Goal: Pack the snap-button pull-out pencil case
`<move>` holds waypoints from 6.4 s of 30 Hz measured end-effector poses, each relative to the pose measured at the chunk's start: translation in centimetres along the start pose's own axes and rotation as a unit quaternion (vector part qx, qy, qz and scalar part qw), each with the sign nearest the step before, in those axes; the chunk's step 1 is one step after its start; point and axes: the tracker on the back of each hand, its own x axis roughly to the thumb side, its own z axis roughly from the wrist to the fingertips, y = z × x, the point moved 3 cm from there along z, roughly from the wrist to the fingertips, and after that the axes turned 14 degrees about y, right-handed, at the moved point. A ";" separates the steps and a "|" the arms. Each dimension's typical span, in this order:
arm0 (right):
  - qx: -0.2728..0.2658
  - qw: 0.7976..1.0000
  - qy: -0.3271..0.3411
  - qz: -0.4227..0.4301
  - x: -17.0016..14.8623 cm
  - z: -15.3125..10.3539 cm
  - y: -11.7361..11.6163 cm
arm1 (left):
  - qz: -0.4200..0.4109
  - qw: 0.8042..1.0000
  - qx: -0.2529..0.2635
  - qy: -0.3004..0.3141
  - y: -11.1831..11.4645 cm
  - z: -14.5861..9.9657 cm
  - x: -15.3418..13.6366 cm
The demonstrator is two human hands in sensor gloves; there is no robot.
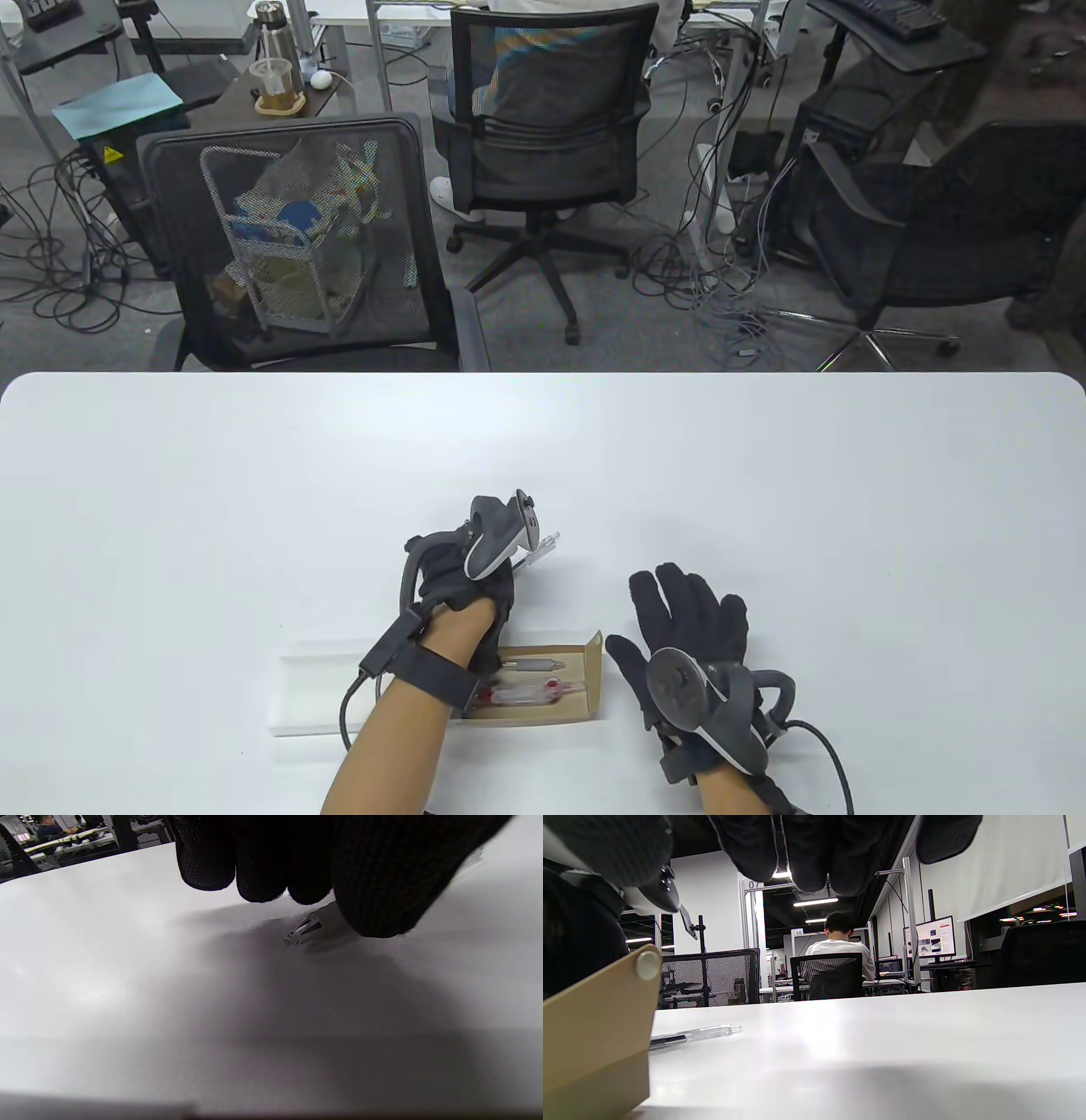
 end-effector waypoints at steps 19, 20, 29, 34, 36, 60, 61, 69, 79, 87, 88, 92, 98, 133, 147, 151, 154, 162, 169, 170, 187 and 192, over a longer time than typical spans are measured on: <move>0.007 1.000 0.001 -0.003 0.1 0.0 0.0 | -0.093 0.991 0.049 0.085 -0.3 -1.3 -2.9; 0.010 1.000 0.001 -0.004 0.2 0.0 -0.1 | -0.100 0.988 0.061 0.100 -0.7 -2.3 -3.4; 0.024 1.000 0.002 -0.015 0.5 0.1 -0.7 | -0.081 0.962 0.168 0.200 -1.0 -10.0 -7.2; 0.035 0.999 -0.001 -0.024 0.5 0.2 -1.2 | -0.043 0.950 0.208 0.227 1.2 -13.6 -8.7; 0.038 0.999 -0.003 -0.027 0.4 0.2 -1.3 | -0.036 0.946 0.221 0.233 2.0 -14.4 -9.1; 0.091 0.985 0.144 0.002 11.7 3.7 1.1 | 0.030 0.932 0.273 0.235 4.1 -16.7 -9.7; 0.104 0.982 0.155 -0.008 12.4 4.0 0.8 | 0.031 0.932 0.275 0.235 4.0 -16.8 -9.7; 0.151 0.974 0.167 0.012 14.2 4.8 -1.3 | 0.028 0.931 0.280 0.234 4.0 -16.9 -9.8; 0.147 0.973 0.175 0.036 13.9 4.5 -2.1 | 0.016 0.931 0.274 0.240 3.8 -16.8 -10.0; 0.116 0.979 0.168 0.020 12.4 4.4 -1.4 | -0.067 0.955 0.160 0.242 3.9 -14.9 -15.1; 0.112 0.979 0.168 0.014 12.2 4.3 -1.4 | -0.078 0.963 0.110 0.231 4.6 -14.2 -16.3; 0.107 0.980 0.167 -0.008 11.7 4.2 -1.4 | -0.113 0.967 0.040 0.225 6.9 -12.3 -18.8; 0.094 0.982 0.158 -0.047 11.0 3.7 -0.7 | -0.085 0.973 0.031 0.212 8.2 -11.1 -19.2; 0.082 0.937 0.182 -0.287 13.6 3.6 -5.5 | -0.118 0.966 0.040 0.225 8.7 -10.8 -19.6; -0.003 0.999 0.036 -0.016 5.8 2.9 -0.5 | -0.128 0.965 0.037 0.226 8.8 -10.8 -19.6; 0.060 0.996 -0.064 0.019 1.3 2.4 -2.0 | -0.132 0.964 0.037 0.228 8.8 -10.7 -19.7; 0.119 0.988 -0.069 0.065 -0.4 1.8 -4.8 | -0.127 0.964 0.042 0.229 8.8 -10.7 -19.7; 0.200 0.968 -0.051 0.143 0.1 1.6 -7.9 | -0.134 0.963 0.045 0.231 8.8 -10.7 -19.7; 0.206 0.965 -0.057 0.152 0.5 1.7 -8.2 | -0.128 0.961 0.057 0.240 8.6 -10.6 -19.1; 0.209 0.964 -0.060 0.151 0.6 1.8 -8.3 | -0.133 0.959 0.056 0.242 8.6 -10.5 -18.8; 0.220 0.962 -0.065 0.146 1.0 2.1 -8.3 | -0.114 0.954 0.072 0.267 7.4 -9.6 -12.8; 0.220 0.963 -0.064 0.142 1.2 2.2 -8.3 | -0.119 0.951 0.073 0.275 7.2 -9.3 -11.1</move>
